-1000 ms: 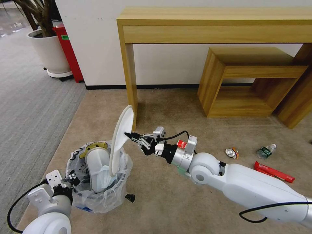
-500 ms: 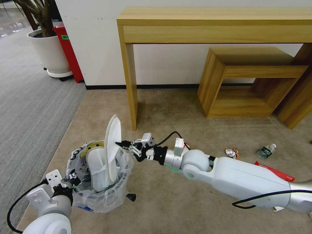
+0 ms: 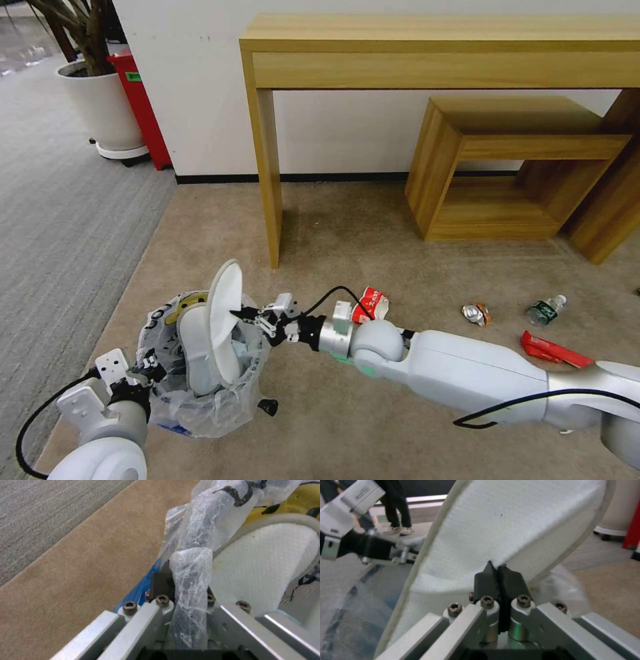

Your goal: Pick up the trash bin and place the garbage on the floor into it.

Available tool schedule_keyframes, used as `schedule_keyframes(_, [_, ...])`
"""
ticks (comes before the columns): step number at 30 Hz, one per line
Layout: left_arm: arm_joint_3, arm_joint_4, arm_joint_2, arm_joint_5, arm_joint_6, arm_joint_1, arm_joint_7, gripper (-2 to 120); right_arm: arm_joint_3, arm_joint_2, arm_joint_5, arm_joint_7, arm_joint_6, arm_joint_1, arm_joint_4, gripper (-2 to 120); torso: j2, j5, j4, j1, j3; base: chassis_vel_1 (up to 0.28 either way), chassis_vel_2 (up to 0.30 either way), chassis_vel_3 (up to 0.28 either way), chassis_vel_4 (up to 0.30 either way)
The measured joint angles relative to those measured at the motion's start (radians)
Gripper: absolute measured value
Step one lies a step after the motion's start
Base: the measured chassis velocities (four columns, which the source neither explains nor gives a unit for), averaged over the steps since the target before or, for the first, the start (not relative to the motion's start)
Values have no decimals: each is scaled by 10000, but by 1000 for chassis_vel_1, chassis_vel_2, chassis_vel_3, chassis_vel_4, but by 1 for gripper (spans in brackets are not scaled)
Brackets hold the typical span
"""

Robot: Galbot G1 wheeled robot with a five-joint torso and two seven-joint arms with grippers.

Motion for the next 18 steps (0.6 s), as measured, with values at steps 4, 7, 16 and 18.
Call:
schedule_keyframes(4, [-25,57,-6,-8,-8,-59,4,1,-382,358,-120,-16,99,215,-222,0,0,0,2,0,0,0,0,0,0])
schedule_keyframes(7, [-28,78,-23,-12,-14,-91,5,1,-562,511,-289,-92,204,305,-385,0,0,-1,2,0,0,0,0,0,0])
schedule_keyframes(16, [-21,213,-37,-16,-42,-191,11,1,-839,682,-1228,-359,515,320,-907,0,0,1,1,0,0,0,0,0,0])
schedule_keyframes(18, [-20,237,-36,-15,-46,-208,12,1,-841,657,-1378,-401,535,323,-935,0,0,1,1,0,-1,0,0,0,0])
